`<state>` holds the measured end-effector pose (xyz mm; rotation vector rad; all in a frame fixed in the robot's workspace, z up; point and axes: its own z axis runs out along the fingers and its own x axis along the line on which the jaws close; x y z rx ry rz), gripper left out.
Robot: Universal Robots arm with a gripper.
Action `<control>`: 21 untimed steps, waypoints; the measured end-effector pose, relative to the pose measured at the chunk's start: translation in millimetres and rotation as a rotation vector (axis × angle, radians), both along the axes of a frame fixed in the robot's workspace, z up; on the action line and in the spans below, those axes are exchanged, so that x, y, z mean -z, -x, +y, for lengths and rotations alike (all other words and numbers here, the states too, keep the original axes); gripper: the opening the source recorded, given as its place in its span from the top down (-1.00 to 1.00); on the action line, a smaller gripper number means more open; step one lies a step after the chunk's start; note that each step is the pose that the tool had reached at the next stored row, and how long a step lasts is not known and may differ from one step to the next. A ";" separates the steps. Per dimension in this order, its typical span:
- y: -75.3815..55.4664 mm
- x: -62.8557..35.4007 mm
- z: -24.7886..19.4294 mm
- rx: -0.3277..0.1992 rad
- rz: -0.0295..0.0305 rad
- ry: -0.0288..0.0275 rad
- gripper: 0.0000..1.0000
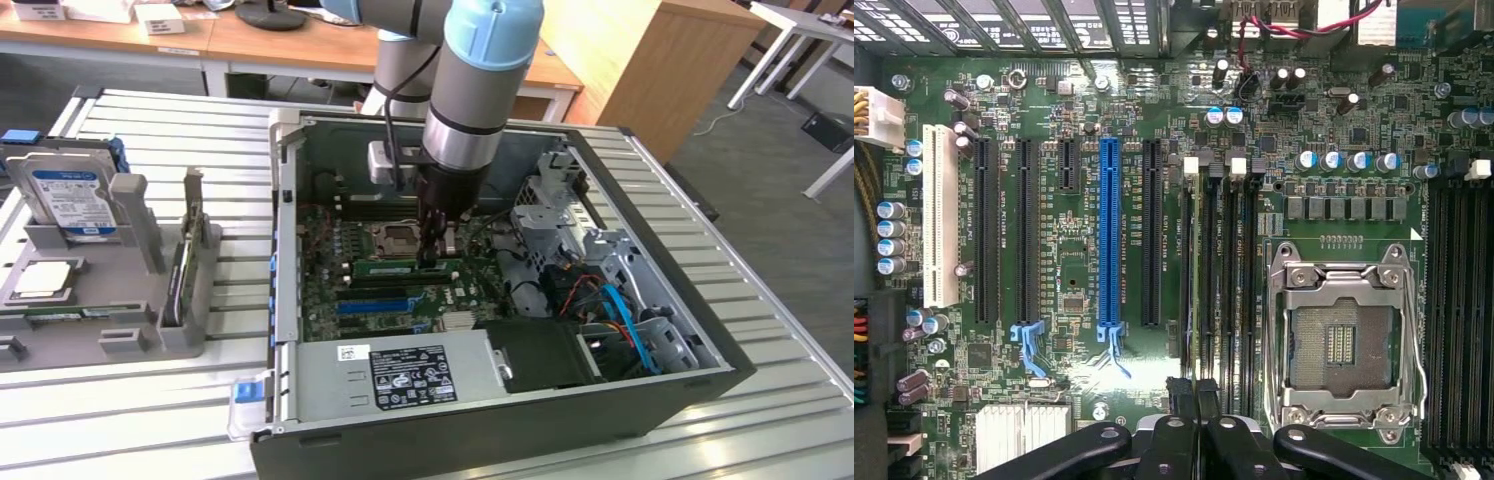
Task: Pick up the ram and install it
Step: 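Insert the ram into the slot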
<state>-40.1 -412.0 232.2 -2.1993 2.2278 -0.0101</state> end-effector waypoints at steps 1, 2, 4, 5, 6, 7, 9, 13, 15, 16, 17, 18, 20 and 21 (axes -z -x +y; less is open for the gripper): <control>0.0 0.0 -0.1 0.000 0.0000 0.0000 0.76; 0.0 0.0 -0.2 0.000 0.0000 0.0001 0.76; 0.1 0.0 -1.0 0.000 0.0000 0.0000 0.76; 0.1 0.8 -1.1 0.000 0.0001 0.0002 0.76; 0.0 1.7 -1.0 0.000 0.0000 0.0001 0.76; 0.1 1.8 -1.0 0.000 0.0001 0.0002 0.76; 0.1 2.5 -1.0 0.000 0.0000 0.0001 0.76; 0.1 2.6 -1.0 0.000 0.0001 0.0002 0.76; 0.1 2.6 -1.0 0.000 0.0000 0.0001 0.76; 0.0 2.3 -1.0 0.000 0.0000 0.0000 0.76; 0.0 1.6 -1.0 0.000 0.0000 0.0000 0.76; 0.0 0.9 -1.0 0.000 0.0000 0.0000 0.76; 0.0 0.6 -1.0 0.000 0.0000 -0.0001 0.76; 0.0 0.7 -1.0 0.000 -0.0001 -0.0002 0.76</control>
